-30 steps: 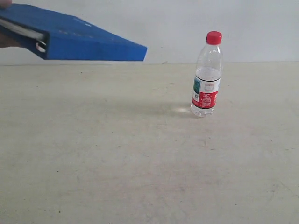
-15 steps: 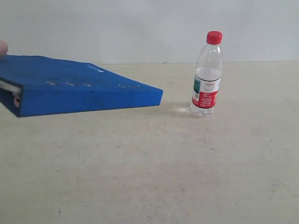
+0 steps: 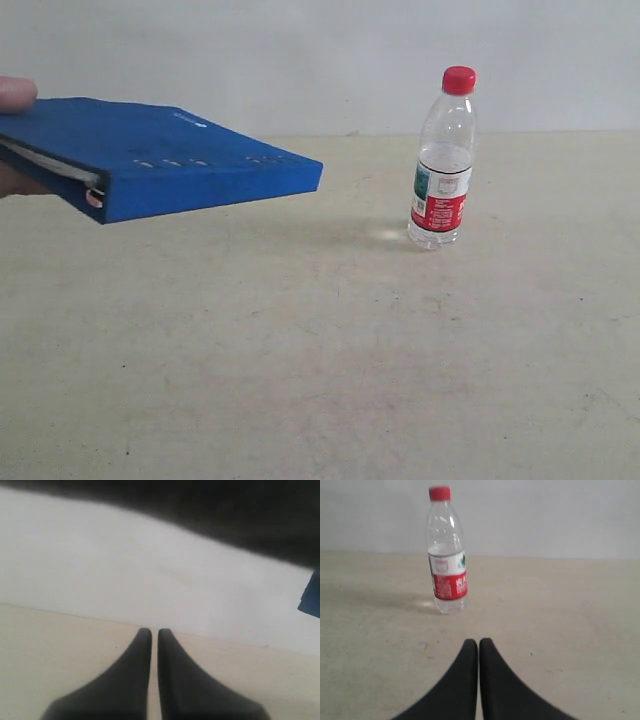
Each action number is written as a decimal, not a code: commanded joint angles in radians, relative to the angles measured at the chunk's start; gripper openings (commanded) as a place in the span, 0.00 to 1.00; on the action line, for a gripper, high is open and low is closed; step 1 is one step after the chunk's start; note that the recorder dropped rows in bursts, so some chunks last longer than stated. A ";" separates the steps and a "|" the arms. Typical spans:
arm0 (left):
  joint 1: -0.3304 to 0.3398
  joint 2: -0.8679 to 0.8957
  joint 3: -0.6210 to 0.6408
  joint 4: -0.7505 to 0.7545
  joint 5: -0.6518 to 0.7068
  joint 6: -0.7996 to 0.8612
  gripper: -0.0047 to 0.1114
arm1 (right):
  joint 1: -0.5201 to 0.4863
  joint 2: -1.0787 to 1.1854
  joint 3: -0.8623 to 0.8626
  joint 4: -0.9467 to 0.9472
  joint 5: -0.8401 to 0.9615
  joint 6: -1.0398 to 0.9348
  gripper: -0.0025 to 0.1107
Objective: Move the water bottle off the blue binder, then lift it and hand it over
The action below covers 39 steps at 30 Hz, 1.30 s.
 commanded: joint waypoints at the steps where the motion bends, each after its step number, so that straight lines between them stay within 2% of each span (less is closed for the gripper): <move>1: 0.002 -0.003 0.001 0.001 0.005 0.000 0.08 | -0.003 -0.004 0.002 -0.076 0.044 0.065 0.02; 39: 0.002 -0.003 0.001 0.001 0.005 0.000 0.08 | -0.003 -0.004 0.002 -0.051 0.056 0.051 0.02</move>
